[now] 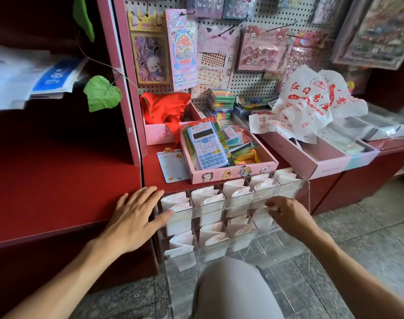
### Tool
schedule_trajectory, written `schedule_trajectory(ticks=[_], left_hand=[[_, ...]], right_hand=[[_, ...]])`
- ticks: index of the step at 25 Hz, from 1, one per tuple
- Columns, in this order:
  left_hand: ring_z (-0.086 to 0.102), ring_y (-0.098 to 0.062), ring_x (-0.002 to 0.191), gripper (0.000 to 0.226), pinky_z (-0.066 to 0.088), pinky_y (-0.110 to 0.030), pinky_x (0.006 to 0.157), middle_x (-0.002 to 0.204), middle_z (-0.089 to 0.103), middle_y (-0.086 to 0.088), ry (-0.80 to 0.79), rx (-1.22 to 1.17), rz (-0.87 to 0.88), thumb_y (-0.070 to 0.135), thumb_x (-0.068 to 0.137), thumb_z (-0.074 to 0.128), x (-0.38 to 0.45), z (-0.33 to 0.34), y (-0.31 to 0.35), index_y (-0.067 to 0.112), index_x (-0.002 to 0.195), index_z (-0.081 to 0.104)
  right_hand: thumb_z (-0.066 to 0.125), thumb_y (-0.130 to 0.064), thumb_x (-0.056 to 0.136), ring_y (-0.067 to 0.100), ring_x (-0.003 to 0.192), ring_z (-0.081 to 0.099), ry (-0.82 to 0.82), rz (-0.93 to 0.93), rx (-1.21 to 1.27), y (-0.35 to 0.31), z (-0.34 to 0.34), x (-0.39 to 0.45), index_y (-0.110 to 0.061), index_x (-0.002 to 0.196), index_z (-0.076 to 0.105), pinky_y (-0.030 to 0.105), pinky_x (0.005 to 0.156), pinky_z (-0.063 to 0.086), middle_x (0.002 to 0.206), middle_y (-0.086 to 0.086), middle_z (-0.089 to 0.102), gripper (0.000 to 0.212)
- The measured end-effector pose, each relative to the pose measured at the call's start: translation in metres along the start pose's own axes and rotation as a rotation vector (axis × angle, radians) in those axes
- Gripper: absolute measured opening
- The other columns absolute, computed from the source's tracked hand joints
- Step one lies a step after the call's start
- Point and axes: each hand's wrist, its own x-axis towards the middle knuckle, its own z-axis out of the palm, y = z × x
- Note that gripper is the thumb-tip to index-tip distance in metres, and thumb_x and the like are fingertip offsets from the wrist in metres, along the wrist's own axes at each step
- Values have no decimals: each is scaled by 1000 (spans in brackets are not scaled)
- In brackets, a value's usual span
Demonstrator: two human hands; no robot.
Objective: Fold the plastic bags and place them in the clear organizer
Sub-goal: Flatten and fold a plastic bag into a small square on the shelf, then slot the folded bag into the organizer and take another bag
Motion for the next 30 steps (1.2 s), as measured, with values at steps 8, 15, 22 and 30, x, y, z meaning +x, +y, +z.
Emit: schedule_trajectory(ticks=[8,15,22,30], left_hand=[[29,-22,142,87,22,-42,114,154,37,0,105,-108,-208,74,85,8,57,-3,32,22,145,42],[-1,-18,153,111,2,-50,120,166,3,7,7,25,-271,79,61,-17,78,13,45,35,155,20],[-1,-16,152,107,5,-48,120,166,3,9,31,89,-289,80,63,-16,82,14,50,37,155,18],[-3,-15,152,95,1,-49,121,165,0,11,-4,69,-293,78,73,-6,81,13,49,38,156,16]], right_hand=[[67,-7,83,19,53,60,411,-63,34,-32,-78,46,-19,88,75,27,55,48,68,-1,71,15],[58,-29,92,38,130,43,194,304,-119,29,-126,162,-22,146,42,46,103,41,146,16,48,57],[68,-42,83,31,131,46,79,552,511,67,-114,185,-25,143,44,39,113,36,145,4,48,67],[71,-25,77,14,85,58,272,740,1189,61,-122,201,-15,119,52,26,66,50,103,1,59,47]])
